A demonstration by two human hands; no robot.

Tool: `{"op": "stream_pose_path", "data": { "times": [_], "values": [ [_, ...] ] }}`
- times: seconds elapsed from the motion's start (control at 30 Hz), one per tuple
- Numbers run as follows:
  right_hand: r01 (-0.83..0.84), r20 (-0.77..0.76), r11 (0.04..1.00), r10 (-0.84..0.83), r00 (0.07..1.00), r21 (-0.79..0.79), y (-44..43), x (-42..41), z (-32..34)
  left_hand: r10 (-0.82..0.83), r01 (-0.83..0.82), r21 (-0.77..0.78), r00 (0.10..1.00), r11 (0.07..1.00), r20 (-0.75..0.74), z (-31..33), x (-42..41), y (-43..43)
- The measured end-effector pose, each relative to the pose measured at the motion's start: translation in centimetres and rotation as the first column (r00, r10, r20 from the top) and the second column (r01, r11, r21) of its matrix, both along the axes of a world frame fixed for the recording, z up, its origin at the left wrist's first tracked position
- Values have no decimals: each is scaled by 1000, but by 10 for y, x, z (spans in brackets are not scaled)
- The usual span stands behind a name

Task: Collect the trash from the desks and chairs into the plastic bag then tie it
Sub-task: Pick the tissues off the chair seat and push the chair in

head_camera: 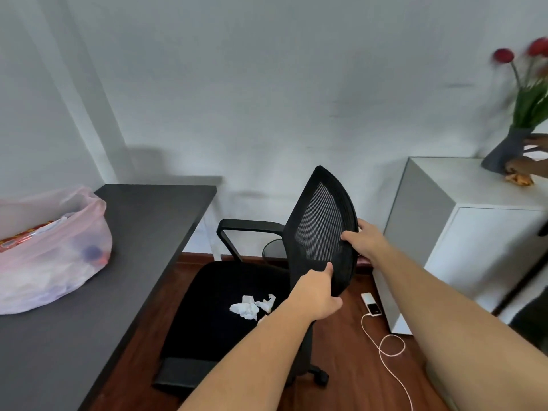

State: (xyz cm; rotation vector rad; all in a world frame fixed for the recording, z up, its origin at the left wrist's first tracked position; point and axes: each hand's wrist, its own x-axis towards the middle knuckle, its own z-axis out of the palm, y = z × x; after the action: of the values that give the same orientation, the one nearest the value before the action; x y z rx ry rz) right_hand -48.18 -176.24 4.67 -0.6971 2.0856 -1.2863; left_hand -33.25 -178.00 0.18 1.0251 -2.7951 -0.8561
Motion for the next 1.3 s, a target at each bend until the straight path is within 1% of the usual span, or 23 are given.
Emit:
{"op": "stream_pose_path", "data": {
  "times": [0.07, 0.13, 0.17, 0.2, 0.23, 0.27, 0.3, 0.33, 0.37, 0.4, 0.43, 0.5, 0.57, 0.67, 0.77, 0.83, 0.93, 1.0, 1.1, 1.17, 1.23, 1.3],
  "values": [
    [8, 8, 1000, -8, 1000, 13, 8, -15, -1, -7, 7, 17, 1000, 1000, 5, -1, -16, 6],
    [6, 20, 999, -7, 1000, 46, 11, -25, -2, -19, 18, 67, 1000, 998, 5, -2, -21, 5],
    [2, 5, 997, -3, 1000, 76, 12, -29, -2, -29, 29, 106, 1000, 994, 6, 0, -21, 1],
    [-10, -47, 991, 17, 999, 136, 12, -31, 1, -46, 43, 152, 999, 987, 13, 1, -19, -5],
    [-27, -153, 970, 66, 986, 243, 11, -32, 5, -66, 59, 190, 997, 980, 27, 3, -14, -12],
    [-14, -295, 926, 135, 946, 378, 8, -33, 9, -86, 74, 205, 995, 976, 52, 5, -6, -22],
    [49, -444, 880, 190, 876, 473, 5, -32, 13, -92, 75, 192, 992, 979, 83, 7, 1, -32],
    [113, -560, 860, 219, 799, 498, -1, -25, 18, -77, 59, 165, 991, 985, 110, 7, 11, -44],
    [141, -642, 874, 224, 733, 466, -8, -16, 23, -46, 30, 128, 991, 991, 128, 9, 20, -55],
    [114, -686, 904, 225, 692, 413, -20, -5, 26, -6, -5, 83, 990, 997, 140, 8, 30, -68],
    [47, -693, 927, 244, 678, 373, -32, 7, 28, 25, -29, 28, 988, 999, 154, 8, 38, -80],
    [-122, -637, 924, 340, 692, 362, -62, 28, 19, 64, -56, -52, 980, 997, 187, 1, 49, -106],
    [-228, -558, 889, 431, 709, 396, -90, 46, 1, 84, -64, -95, 970, 993, 226, -10, 58, -130],
    [-271, -461, 818, 523, 717, 507, -123, 68, -46, 98, -63, -134, 956, 989, 275, -36, 70, -168],
    [-309, -304, 693, 612, 730, 652, -144, 80, -108, 69, -26, -122, 929, 992, 365, -76, 79, -201],
    [-302, -216, 624, 616, 757, 721, -157, 80, -149, 39, -14, -61, 901, 998, 431, -109, 84, -219],
    [-280, -100, 557, 555, 826, 782, -176, 74, -207, -22, 4, 35, 852, 999, 523, -167, 86, -241],
    [-286, 1, 496, 498, 867, 820, -181, 75, -245, -58, 10, 89, 826, 996, 561, -207, 83, -250],
    [-299, 121, 392, 418, 900, 870, -180, 84, -301, -115, 40, 139, 799, 989, 590, -262, 70, -264],
    [-319, 176, 340, 390, 904, 885, -177, 96, -325, -150, 91, 129, 789, 987, 595, -286, 59, -273],
    [-336, 206, 293, 396, 895, 895, -177, 108, -348, -213, 181, 113, 780, 977, 589, -305, 41, -282],
    [-326, 188, 235, 466, 865, 916, -176, 120, -366, -307, 298, 118, 738, 947, 600, -317, 20, -289]
  ]
}}
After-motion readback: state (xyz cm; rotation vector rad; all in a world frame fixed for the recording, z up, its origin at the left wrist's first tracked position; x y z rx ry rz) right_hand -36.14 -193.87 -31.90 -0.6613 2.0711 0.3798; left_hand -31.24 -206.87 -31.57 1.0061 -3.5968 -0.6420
